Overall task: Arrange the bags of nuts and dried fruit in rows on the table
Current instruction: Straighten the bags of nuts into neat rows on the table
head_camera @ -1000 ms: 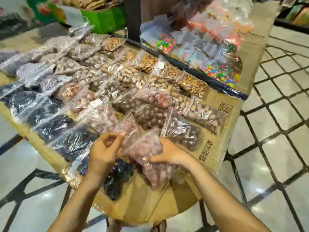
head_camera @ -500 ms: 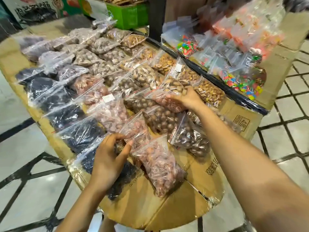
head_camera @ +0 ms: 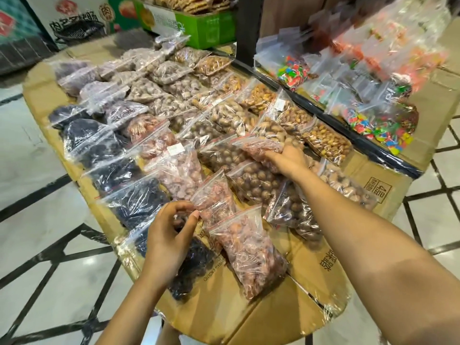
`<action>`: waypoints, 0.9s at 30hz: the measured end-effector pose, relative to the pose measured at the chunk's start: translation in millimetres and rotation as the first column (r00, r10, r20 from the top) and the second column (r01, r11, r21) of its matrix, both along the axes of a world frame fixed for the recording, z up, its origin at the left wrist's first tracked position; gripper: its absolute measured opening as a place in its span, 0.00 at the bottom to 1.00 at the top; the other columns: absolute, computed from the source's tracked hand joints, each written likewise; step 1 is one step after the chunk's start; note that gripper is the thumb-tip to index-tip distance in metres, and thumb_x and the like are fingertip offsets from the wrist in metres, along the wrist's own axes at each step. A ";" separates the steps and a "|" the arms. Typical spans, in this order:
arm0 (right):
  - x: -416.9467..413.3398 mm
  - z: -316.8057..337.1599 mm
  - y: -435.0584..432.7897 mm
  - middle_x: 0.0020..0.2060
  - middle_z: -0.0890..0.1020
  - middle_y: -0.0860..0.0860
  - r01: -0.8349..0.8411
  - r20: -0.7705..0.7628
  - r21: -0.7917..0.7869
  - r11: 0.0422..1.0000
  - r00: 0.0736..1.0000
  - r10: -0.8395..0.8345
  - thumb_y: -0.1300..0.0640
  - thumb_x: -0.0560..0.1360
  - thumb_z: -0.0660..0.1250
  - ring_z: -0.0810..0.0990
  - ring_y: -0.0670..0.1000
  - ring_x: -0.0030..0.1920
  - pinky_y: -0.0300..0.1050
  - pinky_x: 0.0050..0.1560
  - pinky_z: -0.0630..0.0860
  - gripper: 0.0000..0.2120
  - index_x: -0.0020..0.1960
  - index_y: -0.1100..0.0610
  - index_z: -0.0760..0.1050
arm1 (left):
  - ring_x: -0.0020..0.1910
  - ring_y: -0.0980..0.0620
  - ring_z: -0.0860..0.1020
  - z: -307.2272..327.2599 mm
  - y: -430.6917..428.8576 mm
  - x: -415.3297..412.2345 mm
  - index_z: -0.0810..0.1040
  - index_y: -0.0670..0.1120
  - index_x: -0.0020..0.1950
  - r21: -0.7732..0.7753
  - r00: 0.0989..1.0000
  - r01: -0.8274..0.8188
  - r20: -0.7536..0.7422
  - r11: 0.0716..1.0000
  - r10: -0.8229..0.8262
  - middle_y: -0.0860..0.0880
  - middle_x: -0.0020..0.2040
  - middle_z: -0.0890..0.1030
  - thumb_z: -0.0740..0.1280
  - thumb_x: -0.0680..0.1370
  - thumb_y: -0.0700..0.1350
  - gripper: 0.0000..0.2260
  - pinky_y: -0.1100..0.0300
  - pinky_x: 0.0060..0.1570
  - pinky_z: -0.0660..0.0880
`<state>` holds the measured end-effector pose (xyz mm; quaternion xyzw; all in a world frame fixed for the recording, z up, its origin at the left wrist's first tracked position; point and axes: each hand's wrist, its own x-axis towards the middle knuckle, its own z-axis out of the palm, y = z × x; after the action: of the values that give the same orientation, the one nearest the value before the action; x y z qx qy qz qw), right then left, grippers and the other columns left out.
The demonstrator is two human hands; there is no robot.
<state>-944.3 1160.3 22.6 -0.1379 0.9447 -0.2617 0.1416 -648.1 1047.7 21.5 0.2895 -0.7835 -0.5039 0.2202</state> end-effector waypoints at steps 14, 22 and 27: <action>119.7 23.4 93.1 0.42 0.72 0.46 -0.020 -0.196 -0.590 0.807 0.973 -0.120 0.50 0.64 0.66 0.70 0.40 0.41 0.38 0.38 0.65 0.19 0.51 0.56 0.65 | 0.53 0.55 0.72 -3.0 0.9 -8.2 0.76 0.47 0.59 -0.394 0.980 0.168 0.165 0.904 -0.110 0.55 0.53 0.75 0.67 0.72 0.64 0.25 0.59 0.54 0.70; 232.5 -79.7 165.3 0.54 0.72 0.53 -0.002 -0.141 -0.314 0.949 0.989 -0.045 0.50 0.58 0.76 0.73 0.57 0.58 0.53 0.57 0.74 0.34 0.59 0.54 0.64 | 0.63 0.50 0.70 -4.1 28.7 -15.7 0.70 0.47 0.68 -0.326 0.937 0.338 0.204 0.883 -0.283 0.50 0.62 0.74 0.60 0.72 0.69 0.33 0.54 0.64 0.68; 242.6 -81.2 171.3 0.57 0.72 0.54 -0.015 -0.218 -0.225 0.974 0.975 -0.035 0.44 0.58 0.75 0.69 0.53 0.61 0.52 0.63 0.71 0.38 0.61 0.61 0.67 | 0.68 0.47 0.67 -9.2 54.1 -29.0 0.63 0.49 0.72 -0.415 0.869 0.482 0.337 0.772 -0.362 0.46 0.68 0.70 0.57 0.72 0.73 0.38 0.48 0.68 0.65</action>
<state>-701.7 1331.5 -58.6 -0.1764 0.9195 -0.3507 0.0178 -677.2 1101.8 12.3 0.0982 -0.9497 -0.2889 0.0707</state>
